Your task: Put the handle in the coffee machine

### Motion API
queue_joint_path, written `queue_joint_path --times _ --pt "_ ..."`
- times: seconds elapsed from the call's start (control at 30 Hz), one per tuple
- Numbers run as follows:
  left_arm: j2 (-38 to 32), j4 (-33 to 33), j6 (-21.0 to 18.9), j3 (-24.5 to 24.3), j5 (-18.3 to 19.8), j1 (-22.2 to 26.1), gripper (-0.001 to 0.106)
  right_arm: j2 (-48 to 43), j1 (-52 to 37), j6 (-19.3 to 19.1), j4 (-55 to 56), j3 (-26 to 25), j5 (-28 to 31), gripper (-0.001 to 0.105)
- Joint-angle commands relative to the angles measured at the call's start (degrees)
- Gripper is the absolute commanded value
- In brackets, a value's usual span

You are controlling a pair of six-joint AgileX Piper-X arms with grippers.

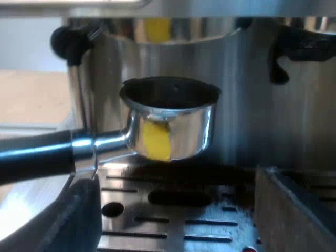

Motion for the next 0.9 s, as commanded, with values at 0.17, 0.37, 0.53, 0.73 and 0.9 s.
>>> queue_joint_path --times 0.17,0.37,0.53,0.73,0.9 --pt "2.3 -2.5 0.5 -0.6 4.2 -0.2 0.000 -0.1 -1.5 -0.6 -1.7 -0.2 -2.1 0.063" --pt "3.1 -4.7 -0.1 -0.6 4.3 -0.2 0.000 -0.1 -1.5 -0.6 -1.7 -0.2 -2.7 0.063" --pt "3.1 -5.0 -0.5 -1.3 5.4 -0.2 0.000 -0.1 -1.5 -0.6 -1.7 -0.2 -2.7 0.063" --pt "3.1 -5.0 -0.7 -2.6 5.7 -0.2 0.000 -0.1 -1.5 -0.6 -1.7 -0.2 -2.7 0.063" --pt "3.1 -5.0 -1.1 -3.8 5.8 -0.2 0.000 -0.1 -1.5 -0.6 -1.7 -0.2 -2.7 0.063"
